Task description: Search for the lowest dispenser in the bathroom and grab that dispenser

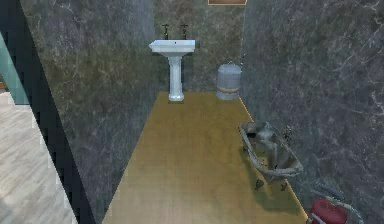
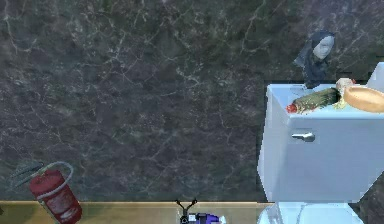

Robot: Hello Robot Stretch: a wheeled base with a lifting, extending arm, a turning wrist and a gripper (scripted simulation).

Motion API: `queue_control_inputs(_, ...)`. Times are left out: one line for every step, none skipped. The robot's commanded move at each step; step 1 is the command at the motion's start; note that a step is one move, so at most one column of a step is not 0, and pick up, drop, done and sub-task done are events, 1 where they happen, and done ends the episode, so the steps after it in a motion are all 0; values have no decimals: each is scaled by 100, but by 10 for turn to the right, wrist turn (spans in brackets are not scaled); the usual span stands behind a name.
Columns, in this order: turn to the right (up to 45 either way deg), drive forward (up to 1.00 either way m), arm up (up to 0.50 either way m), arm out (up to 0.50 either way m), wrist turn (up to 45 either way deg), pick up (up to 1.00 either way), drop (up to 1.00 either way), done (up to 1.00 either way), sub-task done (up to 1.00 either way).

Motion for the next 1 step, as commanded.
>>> queue_control_inputs(0,0,0,0,90,0,0,0,0)
